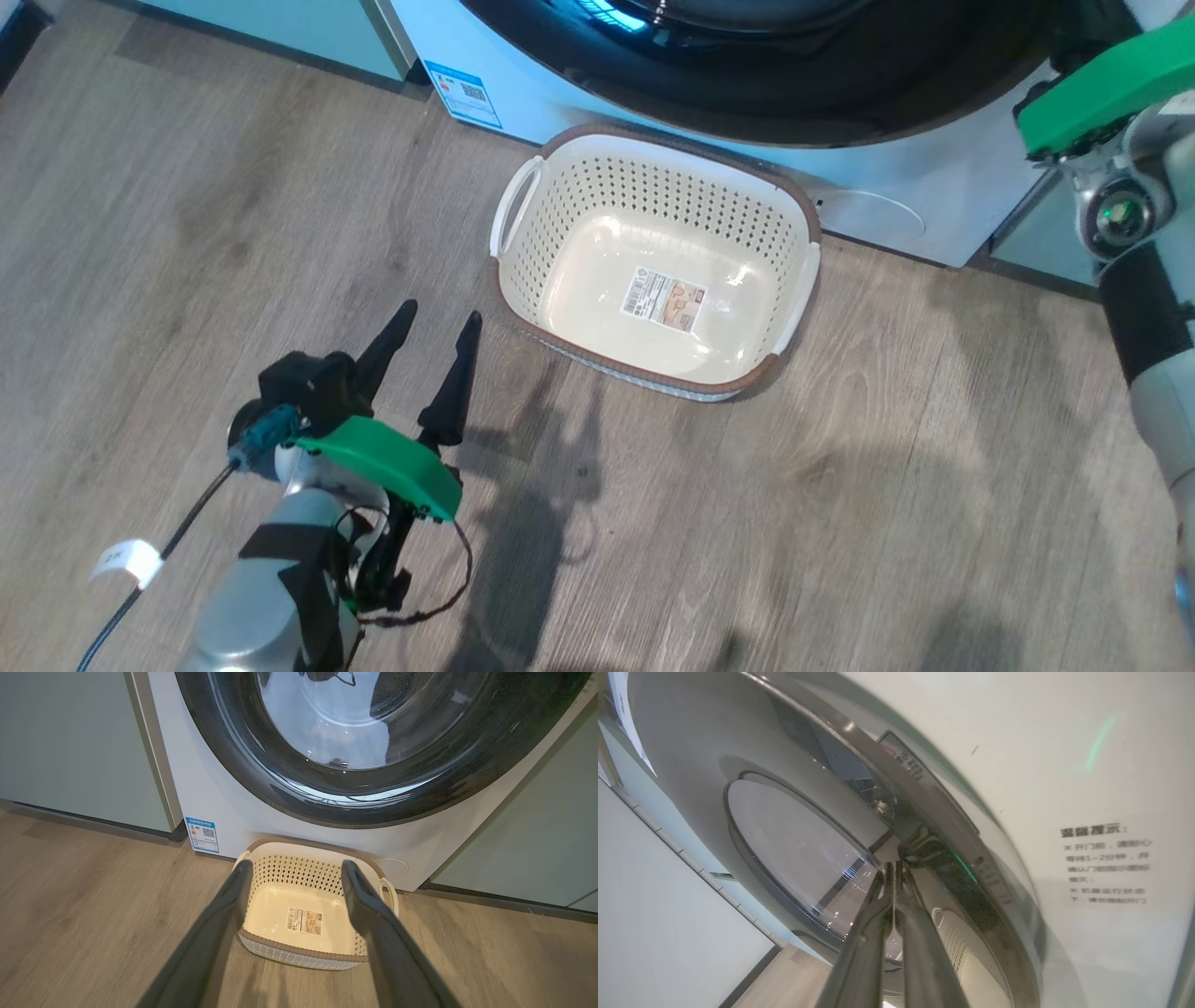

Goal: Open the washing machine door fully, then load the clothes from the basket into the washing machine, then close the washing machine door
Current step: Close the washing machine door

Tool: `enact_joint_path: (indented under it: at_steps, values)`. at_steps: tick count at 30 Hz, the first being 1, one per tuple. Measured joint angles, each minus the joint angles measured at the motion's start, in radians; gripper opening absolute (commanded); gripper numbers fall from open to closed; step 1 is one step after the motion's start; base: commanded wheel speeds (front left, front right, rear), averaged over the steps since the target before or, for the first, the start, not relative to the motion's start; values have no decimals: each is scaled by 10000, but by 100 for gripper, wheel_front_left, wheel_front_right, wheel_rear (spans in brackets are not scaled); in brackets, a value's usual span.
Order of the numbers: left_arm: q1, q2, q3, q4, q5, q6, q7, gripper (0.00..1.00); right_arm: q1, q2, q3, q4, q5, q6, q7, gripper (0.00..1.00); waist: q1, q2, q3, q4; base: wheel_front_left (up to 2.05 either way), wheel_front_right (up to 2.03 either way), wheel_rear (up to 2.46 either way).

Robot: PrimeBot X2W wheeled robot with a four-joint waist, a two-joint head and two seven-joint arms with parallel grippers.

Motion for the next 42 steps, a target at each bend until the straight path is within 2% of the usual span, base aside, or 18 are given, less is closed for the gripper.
enact_joint_path:
  at_steps: [13,19,21,24,32,33,35,36,39,40,42]
  values:
    - [-135,-153,-15,-4,-2,0,0,100,-138,6,-13,12,38,8,0,0,0,0,151,27,0,0,0]
    - [-129,-151,-13,56,-4,0,0,100,-121,-21,629,-389,562,4,0,0,0,0,-81,29,0,0,0]
    - [-122,-150,-12,88,-4,0,0,100,77,-42,1085,-765,1206,2,-2,0,-1,0,-227,33,0,0,0]
    - [-55,-127,19,104,-4,0,-2,100,714,-36,1755,-1095,1720,2,0,0,-1,0,-505,21,0,0,0]
    - [338,245,270,217,-4,0,0,100,2383,-29,2523,-1939,2146,2,0,0,-1,0,-1466,-152,0,0,0]
    - [422,316,295,267,-4,0,-2,100,2580,-23,2575,-2057,2142,2,0,9,-1,0,-1611,-189,0,0,0]
    - [596,433,349,332,-27,2,-2,100,3050,-17,2629,-2257,2094,2,0,38,-1,0,-1927,-268,0,0,0]
    - [676,489,349,360,-40,0,0,100,3311,-17,2623,-2330,1985,2,0,47,-2,0,-2090,-312,0,0,0]
    - [909,746,347,437,-48,0,-2,100,4138,-10,2525,-2765,1480,2,0,89,-2,0,-2574,-484,0,0,0]
    - [988,834,362,466,-48,0,0,100,4403,-6,2489,-2920,1436,2,0,100,-2,0,-2725,-555,0,0,0]
    - [1204,1131,495,520,-157,0,0,100,5079,19,2380,-3369,1168,2,0,100,-2,1,-3046,-882,0,0,0]
